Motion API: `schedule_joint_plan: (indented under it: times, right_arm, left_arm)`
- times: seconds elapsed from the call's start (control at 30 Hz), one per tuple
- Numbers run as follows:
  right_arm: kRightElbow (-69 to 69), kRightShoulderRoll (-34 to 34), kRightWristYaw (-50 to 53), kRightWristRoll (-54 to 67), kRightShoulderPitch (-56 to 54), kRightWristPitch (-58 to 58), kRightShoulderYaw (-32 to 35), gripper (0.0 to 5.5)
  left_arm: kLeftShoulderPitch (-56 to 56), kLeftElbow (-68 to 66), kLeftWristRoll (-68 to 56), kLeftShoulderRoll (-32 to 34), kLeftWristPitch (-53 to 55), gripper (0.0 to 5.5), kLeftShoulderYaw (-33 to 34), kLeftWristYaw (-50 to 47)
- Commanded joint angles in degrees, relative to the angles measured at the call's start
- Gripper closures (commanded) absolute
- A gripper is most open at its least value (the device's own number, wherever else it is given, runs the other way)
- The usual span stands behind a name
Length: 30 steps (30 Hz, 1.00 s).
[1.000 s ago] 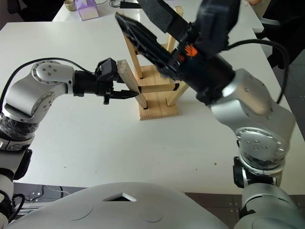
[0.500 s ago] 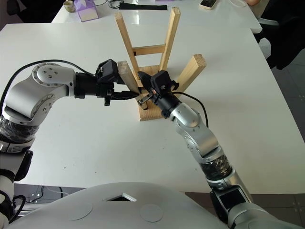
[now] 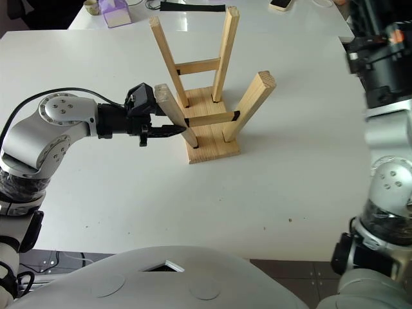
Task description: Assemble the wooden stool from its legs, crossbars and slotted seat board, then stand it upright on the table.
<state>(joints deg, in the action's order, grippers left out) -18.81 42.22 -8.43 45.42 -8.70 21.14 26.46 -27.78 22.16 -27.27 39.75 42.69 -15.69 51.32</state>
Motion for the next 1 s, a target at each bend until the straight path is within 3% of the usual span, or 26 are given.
schedule_joint_plan:
  times: [0.03, 0.13, 0.23, 0.3, 0.37, 0.67, 0.73, 0.77, 1.0]
  right_arm:
    - [25.0, 7.6, 3.5, -26.9, 10.3, -8.1, -4.5, 4.00]
    - [5.4, 1.5, 3.5, -27.3, 8.2, -1.3, -16.5, 3.49]
    - [-20.9, -13.8, 4.7, -19.2, -4.1, 10.9, -39.5, 3.03]
    - [-28.6, -19.9, 5.1, -18.6, -10.7, 16.3, -49.0, 2.77]
    - [-31.0, -20.9, 5.2, -17.7, -12.8, 19.1, -49.2, 2.49]
    - [-25.5, -11.7, -0.5, -25.2, -4.6, 20.8, -44.6, 1.31]
    - [-24.1, -10.5, -1.4, -26.0, -3.1, 19.9, -42.5, 1.31]
    - [-22.8, -9.3, -2.0, -27.0, -2.2, 18.9, -41.5, 1.28]
    - [-17.6, -8.0, -3.8, -32.5, 2.7, 14.1, -37.3, 1.28]
  left_arm:
    - [3.1, -2.9, 1.8, 1.9, 3.5, 3.47, -4.5, 2.1]
    - [2.8, -2.9, 2.0, 2.2, 3.4, 3.47, -5.0, 2.6]
    - [2.1, -2.9, 2.0, 1.4, 3.9, 3.47, -6.4, 2.7]
    - [1.2, -2.9, 2.1, 0.2, 4.2, 3.47, -7.5, 2.4]
    - [0.5, -2.1, 1.6, -0.5, 4.7, 3.47, -8.3, 2.6]
    - [2.2, 0.2, 1.5, -0.1, 4.6, 3.47, -8.6, 2.1]
    - [3.0, 1.2, 0.1, 0.6, 5.3, 3.47, -7.5, 2.5]
    - [3.5, 2.0, -0.9, 0.8, 6.0, 3.09, -6.6, 2.4]
    - [4.5, 3.5, -4.5, -1.4, 8.7, 2.09, 1.3, -0.6]
